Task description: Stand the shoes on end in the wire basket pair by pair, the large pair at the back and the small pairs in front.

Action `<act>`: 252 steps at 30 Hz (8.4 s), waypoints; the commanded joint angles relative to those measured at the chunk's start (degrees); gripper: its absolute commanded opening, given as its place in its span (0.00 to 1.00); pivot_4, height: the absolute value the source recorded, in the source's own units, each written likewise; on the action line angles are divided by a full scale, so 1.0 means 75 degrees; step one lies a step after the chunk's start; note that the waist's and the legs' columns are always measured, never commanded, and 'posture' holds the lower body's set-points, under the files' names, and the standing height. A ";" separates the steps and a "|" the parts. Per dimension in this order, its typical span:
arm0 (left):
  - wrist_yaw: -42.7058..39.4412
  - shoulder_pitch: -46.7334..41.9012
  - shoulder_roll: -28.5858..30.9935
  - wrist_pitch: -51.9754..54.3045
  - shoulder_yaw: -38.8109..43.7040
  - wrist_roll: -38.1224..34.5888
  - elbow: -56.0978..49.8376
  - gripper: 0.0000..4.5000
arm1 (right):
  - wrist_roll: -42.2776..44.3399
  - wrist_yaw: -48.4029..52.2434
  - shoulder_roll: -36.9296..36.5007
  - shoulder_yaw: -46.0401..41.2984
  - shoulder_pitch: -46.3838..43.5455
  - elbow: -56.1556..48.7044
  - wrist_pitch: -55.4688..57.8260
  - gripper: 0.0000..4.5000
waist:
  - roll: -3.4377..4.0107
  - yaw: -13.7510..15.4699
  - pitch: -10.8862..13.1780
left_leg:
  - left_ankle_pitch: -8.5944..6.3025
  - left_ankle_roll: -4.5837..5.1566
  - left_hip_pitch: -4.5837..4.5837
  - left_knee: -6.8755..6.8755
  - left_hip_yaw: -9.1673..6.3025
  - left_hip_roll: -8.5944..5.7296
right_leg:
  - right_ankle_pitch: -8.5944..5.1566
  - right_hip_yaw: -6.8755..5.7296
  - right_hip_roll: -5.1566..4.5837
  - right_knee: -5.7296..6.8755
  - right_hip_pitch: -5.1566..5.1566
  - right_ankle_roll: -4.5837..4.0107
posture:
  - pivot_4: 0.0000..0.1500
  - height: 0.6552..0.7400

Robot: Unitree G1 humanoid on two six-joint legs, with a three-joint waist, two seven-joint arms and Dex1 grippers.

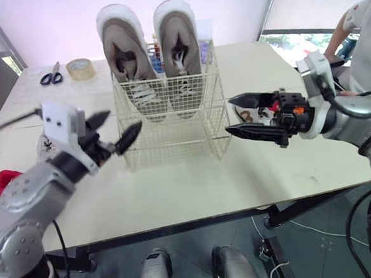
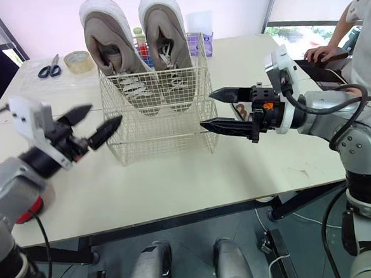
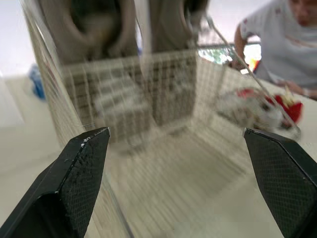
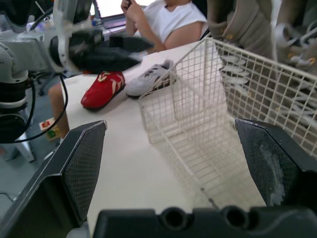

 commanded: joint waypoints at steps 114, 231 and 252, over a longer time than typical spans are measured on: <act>-0.0004 -0.2917 0.2864 -0.2285 -0.0238 -0.6391 0.4652 1.00 | -0.3631 -0.0424 0.1060 -0.0032 -0.3063 0.2473 -0.5608 0.14 | 0.0155 0.0135 0.0049 | 0.0074 0.0028 0.0180 -0.0269 -0.0396 -0.0454 | -0.0365 0.0312 0.0017 0.0172 0.0069 0.0016 | 1.00 1.00; 0.0842 0.1523 0.2094 -0.2984 -0.0966 -0.3393 0.0349 0.80 | -0.4290 0.3337 0.2195 0.0992 -0.4706 0.7975 -0.6076 0.12 | 0.0110 0.0014 0.0067 | 0.0093 -0.0009 0.0119 -0.0306 -0.0333 -0.0458 | -0.0340 0.0476 0.0069 0.0161 -0.0048 -0.0001 | 1.00 1.00; 0.0548 0.1708 0.2238 -0.2957 -0.0410 -0.3474 0.0824 0.82 | -0.4042 0.2944 0.1438 0.0291 -0.4130 0.6643 -0.5004 0.99 | 0.0110 0.0019 0.0067 | 0.0094 -0.0009 0.0121 -0.0293 -0.0332 -0.0457 | -0.0339 0.0479 0.0070 0.0182 -0.0047 0.0000 | 1.00 1.00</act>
